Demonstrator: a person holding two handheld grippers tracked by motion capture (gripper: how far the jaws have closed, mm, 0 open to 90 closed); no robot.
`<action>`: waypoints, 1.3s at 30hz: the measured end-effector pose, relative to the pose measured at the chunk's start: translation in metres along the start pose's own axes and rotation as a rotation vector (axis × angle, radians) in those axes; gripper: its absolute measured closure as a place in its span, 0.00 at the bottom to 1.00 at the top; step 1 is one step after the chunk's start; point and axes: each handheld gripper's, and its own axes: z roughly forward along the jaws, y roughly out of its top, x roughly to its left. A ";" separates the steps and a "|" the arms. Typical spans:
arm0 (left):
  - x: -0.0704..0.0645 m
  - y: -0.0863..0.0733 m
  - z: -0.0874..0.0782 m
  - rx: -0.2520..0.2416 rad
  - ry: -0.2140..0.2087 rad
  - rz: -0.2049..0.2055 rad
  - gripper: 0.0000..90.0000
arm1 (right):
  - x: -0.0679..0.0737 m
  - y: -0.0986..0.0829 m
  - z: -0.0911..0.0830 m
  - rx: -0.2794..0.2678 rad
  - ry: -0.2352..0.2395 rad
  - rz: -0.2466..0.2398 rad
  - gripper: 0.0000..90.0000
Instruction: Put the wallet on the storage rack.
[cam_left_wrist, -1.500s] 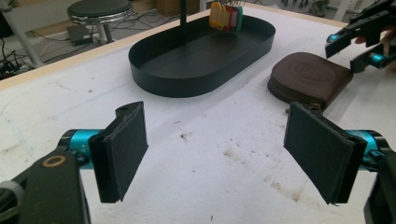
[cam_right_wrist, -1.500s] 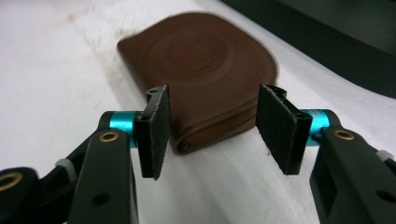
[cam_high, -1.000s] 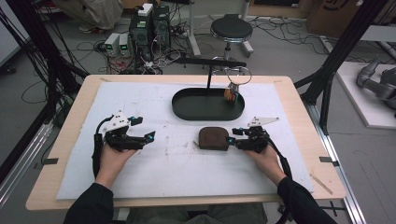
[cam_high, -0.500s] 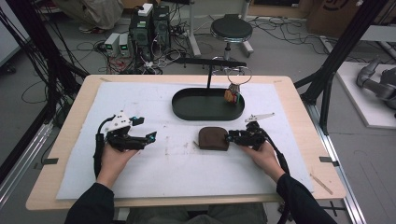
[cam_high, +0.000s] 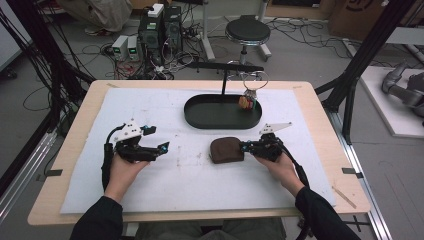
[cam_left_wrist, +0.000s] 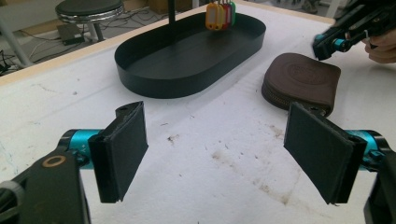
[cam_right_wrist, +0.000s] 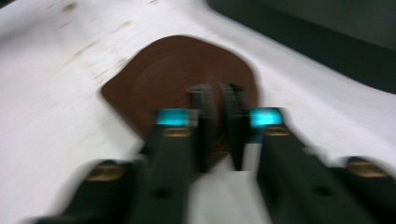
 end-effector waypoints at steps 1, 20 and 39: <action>0.000 0.000 0.000 0.000 0.000 0.000 0.24 | -0.006 -0.001 -0.001 -0.001 -0.016 0.050 0.78; -0.002 0.000 0.003 0.007 -0.014 -0.004 0.24 | -0.005 0.007 0.013 0.066 0.059 0.123 0.88; -0.036 0.014 0.040 0.017 -0.198 0.029 0.24 | 0.021 0.006 -0.016 -0.055 0.035 -0.128 1.00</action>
